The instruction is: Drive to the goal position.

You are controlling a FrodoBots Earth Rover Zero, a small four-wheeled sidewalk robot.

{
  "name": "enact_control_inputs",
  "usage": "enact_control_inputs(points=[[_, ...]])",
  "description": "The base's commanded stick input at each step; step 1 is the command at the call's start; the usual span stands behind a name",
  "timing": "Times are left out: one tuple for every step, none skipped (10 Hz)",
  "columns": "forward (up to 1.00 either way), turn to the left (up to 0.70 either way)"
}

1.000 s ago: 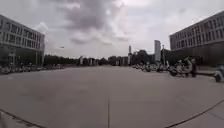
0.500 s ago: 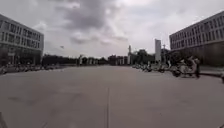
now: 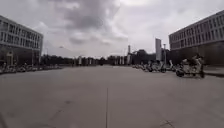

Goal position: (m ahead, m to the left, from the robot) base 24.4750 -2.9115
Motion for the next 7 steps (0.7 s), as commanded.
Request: enact_control_inputs(points=[[0.70,0.00],[0.70,0.00],[0.70,0.00],[0.70,0.00],[0.70,0.00],[0.70,0.00],[0.70,0.00]])
